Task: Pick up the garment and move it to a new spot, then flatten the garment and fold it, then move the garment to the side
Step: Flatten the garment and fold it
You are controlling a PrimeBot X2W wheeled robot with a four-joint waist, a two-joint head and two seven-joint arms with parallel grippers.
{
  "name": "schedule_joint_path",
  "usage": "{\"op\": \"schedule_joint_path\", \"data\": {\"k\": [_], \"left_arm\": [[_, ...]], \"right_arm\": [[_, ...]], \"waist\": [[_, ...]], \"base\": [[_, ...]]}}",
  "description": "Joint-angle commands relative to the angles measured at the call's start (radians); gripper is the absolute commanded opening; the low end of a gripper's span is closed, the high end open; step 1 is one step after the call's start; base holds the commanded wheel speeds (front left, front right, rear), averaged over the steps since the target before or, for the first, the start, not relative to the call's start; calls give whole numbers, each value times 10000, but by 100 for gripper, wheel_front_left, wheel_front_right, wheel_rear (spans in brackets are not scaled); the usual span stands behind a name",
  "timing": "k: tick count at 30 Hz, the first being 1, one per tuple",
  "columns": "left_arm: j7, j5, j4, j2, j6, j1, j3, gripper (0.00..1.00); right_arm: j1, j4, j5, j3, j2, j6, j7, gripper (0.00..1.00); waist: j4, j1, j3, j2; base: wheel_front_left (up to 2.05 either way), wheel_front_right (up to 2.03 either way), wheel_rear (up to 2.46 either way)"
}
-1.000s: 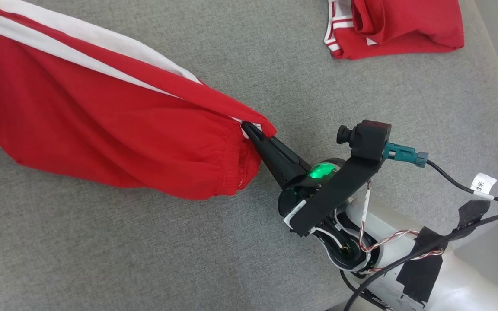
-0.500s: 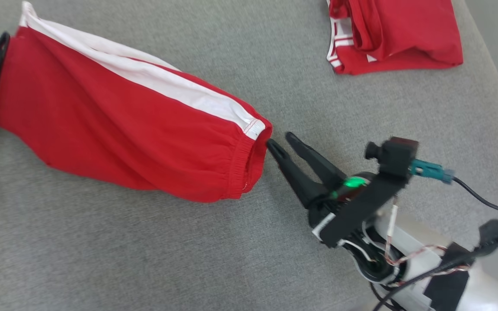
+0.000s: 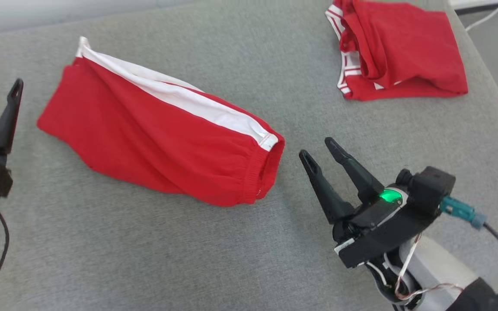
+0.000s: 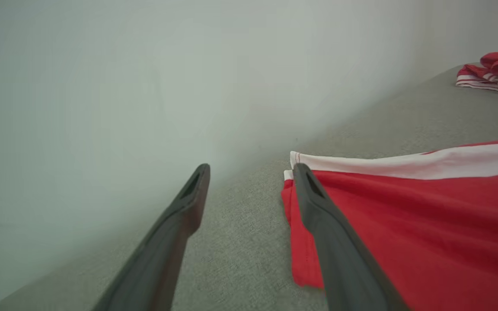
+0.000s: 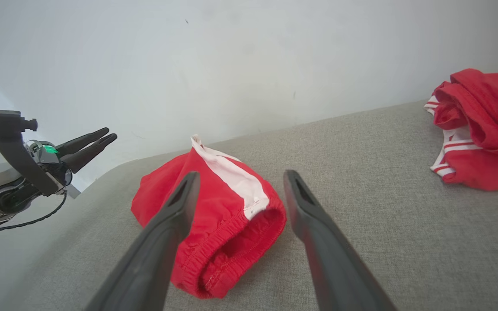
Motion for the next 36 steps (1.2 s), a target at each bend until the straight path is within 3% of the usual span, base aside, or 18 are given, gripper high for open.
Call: {"op": "schedule_joint_path", "data": {"k": [1,9,15,19,28,36], "left_arm": [[-54,67,-146,72,55,378,191,100],[-55,235,-885,-149,275,1604,1276,100],[-55,439,-1025,-575,225,2120,1819,100],[-55,504,-888,-898,194,2044,1962,100],[-56,701,322,-2239,-165,1420,2168,100],[-56,842,1979,-2745,-561,833,2458,100]], "right_arm": [[267,-114,-442,-295,202,0,-8,100],[1907,-917,-2985,-2288,1249,0,-7,100],[2562,-1172,-4310,-2795,1688,0,-9,100],[2641,-1214,-4496,-2850,1780,0,-7,100],[2738,-1219,-4661,-2899,1822,0,-9,100],[2711,-1278,-4734,-2954,1734,0,-9,100]], "waist": [[200,1,-248,1],[467,1,-519,1],[564,1,-505,1],[580,1,-402,1],[466,1,-14,1],[101,1,241,1]], "base": [[0,0,0],[0,0,0],[0,0,0],[0,0,0],[0,0,0],[0,0,0]]}}
